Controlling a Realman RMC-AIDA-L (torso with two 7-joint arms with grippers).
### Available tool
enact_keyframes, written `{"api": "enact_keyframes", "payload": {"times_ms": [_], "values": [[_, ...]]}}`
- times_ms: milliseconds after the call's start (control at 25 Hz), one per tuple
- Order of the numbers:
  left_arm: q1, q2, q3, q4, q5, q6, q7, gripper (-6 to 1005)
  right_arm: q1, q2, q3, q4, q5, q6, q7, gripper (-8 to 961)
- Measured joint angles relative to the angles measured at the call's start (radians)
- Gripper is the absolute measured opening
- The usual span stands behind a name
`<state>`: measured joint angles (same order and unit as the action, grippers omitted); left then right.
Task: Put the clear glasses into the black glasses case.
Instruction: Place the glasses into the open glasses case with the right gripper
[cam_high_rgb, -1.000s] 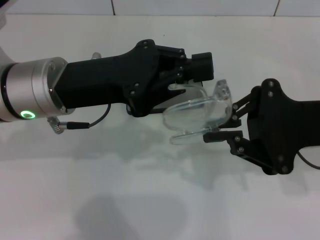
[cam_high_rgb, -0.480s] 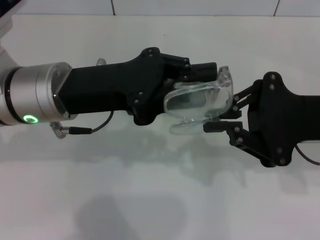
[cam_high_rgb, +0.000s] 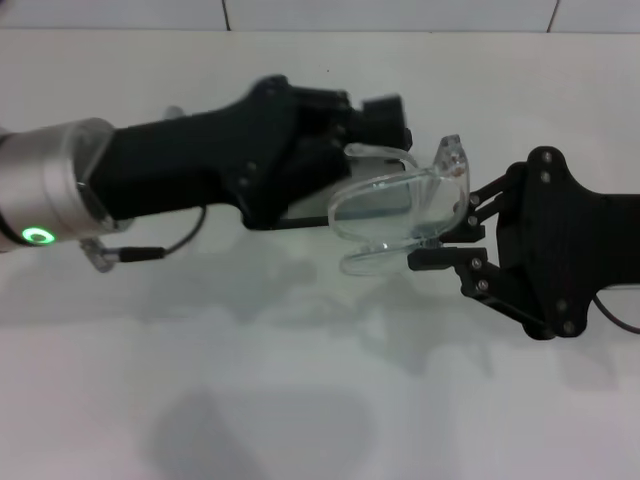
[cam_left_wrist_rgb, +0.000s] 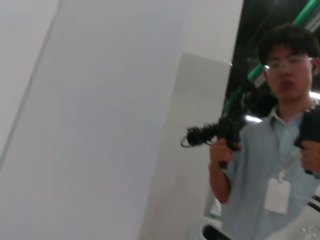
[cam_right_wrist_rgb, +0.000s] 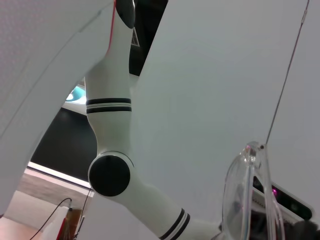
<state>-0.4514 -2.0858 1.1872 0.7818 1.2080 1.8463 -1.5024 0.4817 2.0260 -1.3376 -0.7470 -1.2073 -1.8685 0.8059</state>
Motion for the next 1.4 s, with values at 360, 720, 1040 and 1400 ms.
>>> {"api": "enact_keyframes", "payload": {"times_ms": [360,720,1040,1400], "values": [[0.088,0.006,-0.103,-0.001,0.045,-0.007,0.024,51,0.001,-0.016,0.013,-0.032,-0.017,0.066,0.141,49],[0.181,0.027,-0.203,0.005,0.219,-0.011,0.029,50,0.122,-0.06,0.15,-0.249,-0.358,0.24,0.728,49],[0.188,0.014,-0.229,0.107,0.444,-0.013,0.045,51,0.384,-0.047,0.179,-0.276,-0.877,0.253,1.047,49],[0.175,0.003,-0.227,0.105,0.457,-0.022,0.047,50,0.625,-0.005,0.135,-0.205,-1.258,0.218,1.142,49]]}}
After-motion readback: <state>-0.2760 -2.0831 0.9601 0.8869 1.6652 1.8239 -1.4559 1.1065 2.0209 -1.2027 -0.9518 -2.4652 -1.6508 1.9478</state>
